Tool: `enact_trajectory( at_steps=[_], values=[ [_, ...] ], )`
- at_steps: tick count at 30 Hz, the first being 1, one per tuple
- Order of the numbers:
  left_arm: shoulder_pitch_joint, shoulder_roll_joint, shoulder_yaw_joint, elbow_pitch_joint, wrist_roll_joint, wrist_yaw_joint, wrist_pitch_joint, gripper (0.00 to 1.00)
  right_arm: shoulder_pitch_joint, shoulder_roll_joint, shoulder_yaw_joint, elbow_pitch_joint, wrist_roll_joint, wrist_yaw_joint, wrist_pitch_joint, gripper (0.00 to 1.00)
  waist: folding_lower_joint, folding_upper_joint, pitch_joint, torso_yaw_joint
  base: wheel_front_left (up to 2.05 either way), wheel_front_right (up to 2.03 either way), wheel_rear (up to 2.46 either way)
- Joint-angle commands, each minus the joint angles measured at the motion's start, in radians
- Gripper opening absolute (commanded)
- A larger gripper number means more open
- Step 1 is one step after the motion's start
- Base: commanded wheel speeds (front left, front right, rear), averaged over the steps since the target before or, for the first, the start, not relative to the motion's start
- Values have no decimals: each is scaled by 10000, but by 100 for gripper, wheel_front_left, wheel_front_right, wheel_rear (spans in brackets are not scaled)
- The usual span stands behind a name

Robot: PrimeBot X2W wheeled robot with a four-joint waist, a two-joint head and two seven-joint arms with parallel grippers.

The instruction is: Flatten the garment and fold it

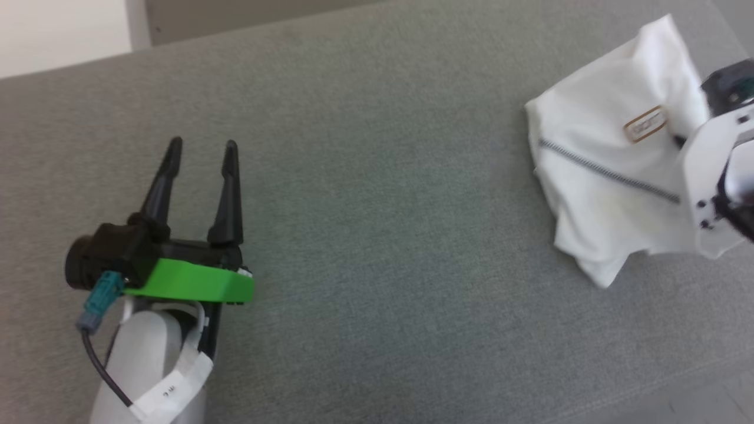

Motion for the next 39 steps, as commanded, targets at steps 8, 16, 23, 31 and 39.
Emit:
enact_trajectory(
  at_steps=[8, 16, 23, 31, 39],
  values=[
    [-518, 616, -48, -751, 135, -63, 382, 100, -1041, -234, -1458, 1270, -1038, -15, -964, 0, -1, -1, 1697, -685, 0, 0, 0],
    [-742, 858, -187, -1248, 184, -56, 695, 100, -1493, -230, -2956, 1988, -1973, -15, -1656, 0, -1, -1, 2290, -260, 0, 0, 0],
    [-817, 942, -254, -1418, 167, -28, 725, 100, -1668, 121, -4191, 2382, -2905, -15, -2151, 0, -1, -1, 2409, 37, 0, 0, 0],
    [-649, 760, -392, -1039, 46, 53, 509, 100, -1426, 292, -5204, 2887, -3751, -15, -2514, 100, -1, -1, 1805, 298, 0, 0, 0],
    [-207, 342, -383, -201, -272, 151, 145, 100, -872, 537, -4923, 2518, -3078, -15, -3609, 100, -1, -1, 327, 570, 0, 0, 0]
  ],
)
